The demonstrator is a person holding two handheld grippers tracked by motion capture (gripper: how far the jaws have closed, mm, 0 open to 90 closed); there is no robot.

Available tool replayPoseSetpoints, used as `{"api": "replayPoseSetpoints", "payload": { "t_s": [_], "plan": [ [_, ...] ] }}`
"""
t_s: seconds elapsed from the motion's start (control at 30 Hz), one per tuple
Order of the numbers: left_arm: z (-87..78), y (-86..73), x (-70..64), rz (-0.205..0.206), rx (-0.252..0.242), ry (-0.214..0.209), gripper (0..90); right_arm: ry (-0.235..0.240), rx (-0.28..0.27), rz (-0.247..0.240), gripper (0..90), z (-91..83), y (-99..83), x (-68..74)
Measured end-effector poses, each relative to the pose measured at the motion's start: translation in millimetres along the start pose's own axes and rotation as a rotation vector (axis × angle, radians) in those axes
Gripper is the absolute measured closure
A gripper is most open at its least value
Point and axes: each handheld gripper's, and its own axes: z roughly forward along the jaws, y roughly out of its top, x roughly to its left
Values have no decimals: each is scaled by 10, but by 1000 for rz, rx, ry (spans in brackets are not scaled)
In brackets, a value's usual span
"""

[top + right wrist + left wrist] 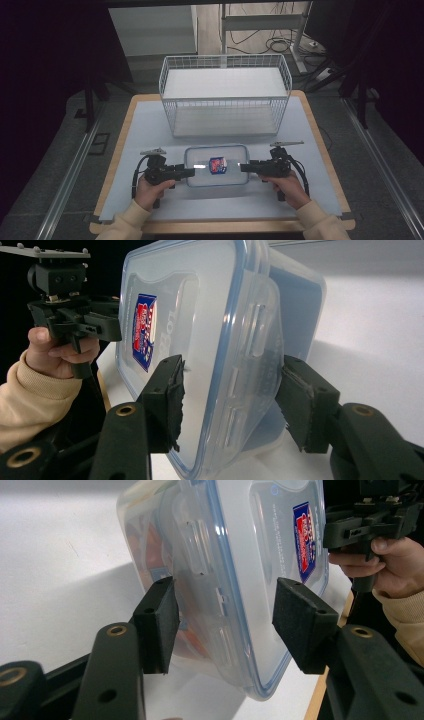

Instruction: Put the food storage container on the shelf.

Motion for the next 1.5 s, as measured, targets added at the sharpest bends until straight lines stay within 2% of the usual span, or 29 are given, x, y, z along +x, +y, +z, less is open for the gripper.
{"api": "replayPoseSetpoints", "payload": {
  "t_s": [0.2, 0.27, 0.47, 0.63, 0.9, 1.5],
  "plan": [
    [-18, -32, -38, 10, -14, 10, 467, -6, 0, -4, 483, -21, -17, 31],
    [-26, -39, -78, 42, -8, 28, 467, -3, -11, 4, 493, -34, -38, 42],
    [-23, -48, -146, 64, -13, 62, 462, -15, -26, 4, 501, -55, -79, 87],
    [-25, -47, -162, 84, -18, 81, 464, -31, -39, -34, 503, -58, -92, 119],
    [-16, -36, -181, 96, -21, 92, 466, -41, -56, -56, 503, -73, -82, 149],
    [-65, 72, -236, 105, -65, 97, 467, -44, -90, -91, 506, -122, -6, 209]
  ]
}}
